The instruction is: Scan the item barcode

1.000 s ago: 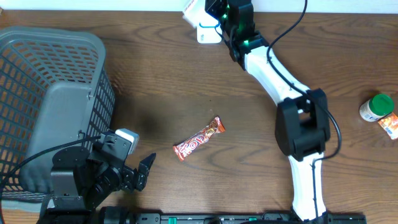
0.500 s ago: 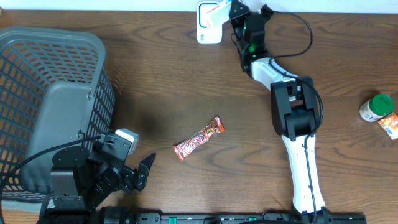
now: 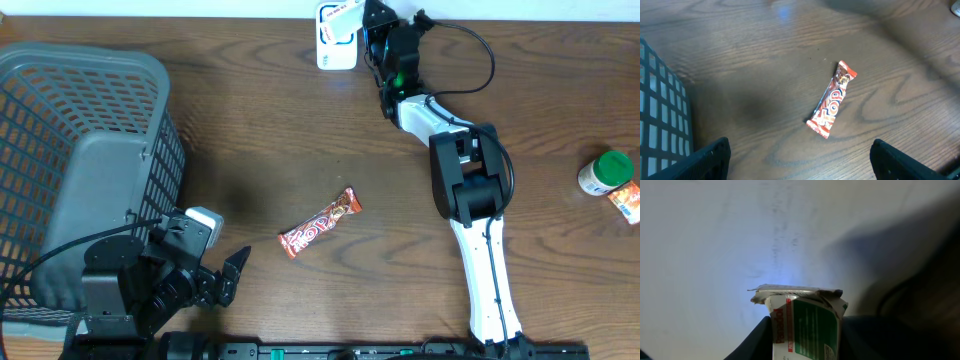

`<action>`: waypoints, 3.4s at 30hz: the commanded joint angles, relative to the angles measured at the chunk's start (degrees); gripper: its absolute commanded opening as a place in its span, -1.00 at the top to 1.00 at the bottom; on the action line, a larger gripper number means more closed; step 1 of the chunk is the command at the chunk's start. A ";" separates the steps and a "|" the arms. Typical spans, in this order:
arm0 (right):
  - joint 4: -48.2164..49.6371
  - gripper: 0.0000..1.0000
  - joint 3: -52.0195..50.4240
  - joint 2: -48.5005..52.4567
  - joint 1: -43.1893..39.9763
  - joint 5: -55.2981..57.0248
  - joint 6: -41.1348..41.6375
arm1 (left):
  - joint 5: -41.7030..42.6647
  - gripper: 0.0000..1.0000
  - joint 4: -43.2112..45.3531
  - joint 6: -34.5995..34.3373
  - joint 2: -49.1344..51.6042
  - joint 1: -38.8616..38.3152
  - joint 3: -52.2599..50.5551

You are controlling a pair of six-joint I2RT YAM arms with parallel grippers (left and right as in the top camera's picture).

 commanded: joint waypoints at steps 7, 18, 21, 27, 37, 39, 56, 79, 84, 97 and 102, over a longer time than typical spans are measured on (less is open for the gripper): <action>4.28 0.52 0.17 0.44 0.94 -0.59 -4.70 | 0.92 -0.74 0.02 0.98 -0.04 0.02 -0.24; -26.49 0.81 0.17 -15.02 -1.75 -7.85 -20.39 | 0.92 -0.74 0.02 0.98 -0.04 0.02 -0.24; -40.98 0.63 0.17 -21.44 -1.84 -3.41 -27.02 | 0.92 -0.73 0.02 0.98 -0.04 0.02 -0.24; -61.94 0.11 0.17 -29.18 -1.70 -0.81 -30.29 | 0.92 -0.75 0.02 0.98 -0.02 0.02 -0.24; -83.80 -0.61 0.11 -25.16 0.57 -5.16 -30.32 | 0.92 -0.74 0.02 0.98 -0.04 0.02 -0.24; -83.17 -0.67 0.11 -22.77 1.38 -8.02 -30.29 | 0.94 -0.74 0.02 0.98 -0.04 0.02 -0.24; -75.87 0.09 0.11 -13.51 6.49 -7.58 -21.46 | 0.92 -0.74 0.02 0.98 -0.04 0.02 -0.24; -72.08 0.54 0.11 -10.86 6.27 -5.66 -18.05 | 0.92 -0.74 0.02 0.98 -0.04 0.02 -0.24; -71.63 0.98 0.11 -9.66 6.32 -7.04 -17.59 | 0.92 -0.74 0.02 0.98 -0.04 0.02 -0.24; -79.14 0.97 0.13 -16.28 5.99 -2.47 -18.05 | 0.92 -0.74 0.02 0.98 -0.02 0.02 -0.24; -86.99 0.97 0.13 -23.30 5.84 6.23 -19.21 | 0.92 -0.74 0.02 0.98 -0.04 0.02 -0.24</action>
